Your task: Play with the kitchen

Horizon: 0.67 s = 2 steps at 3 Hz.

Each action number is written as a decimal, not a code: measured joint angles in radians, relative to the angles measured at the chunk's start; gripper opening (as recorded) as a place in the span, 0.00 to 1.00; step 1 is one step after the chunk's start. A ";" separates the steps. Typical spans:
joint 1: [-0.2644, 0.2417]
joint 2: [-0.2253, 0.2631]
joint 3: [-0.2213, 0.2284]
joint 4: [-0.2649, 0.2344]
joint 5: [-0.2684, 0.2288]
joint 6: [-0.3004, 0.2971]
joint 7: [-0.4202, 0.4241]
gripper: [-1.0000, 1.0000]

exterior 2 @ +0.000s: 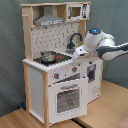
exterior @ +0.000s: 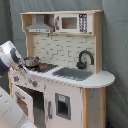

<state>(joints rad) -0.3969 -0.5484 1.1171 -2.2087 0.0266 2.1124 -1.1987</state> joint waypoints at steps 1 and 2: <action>0.000 0.098 0.000 0.000 0.000 0.000 -0.044 1.00; 0.000 0.200 0.002 0.000 0.000 0.008 -0.070 1.00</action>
<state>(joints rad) -0.3972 -0.3483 1.1189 -2.2084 0.0266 2.1205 -1.2685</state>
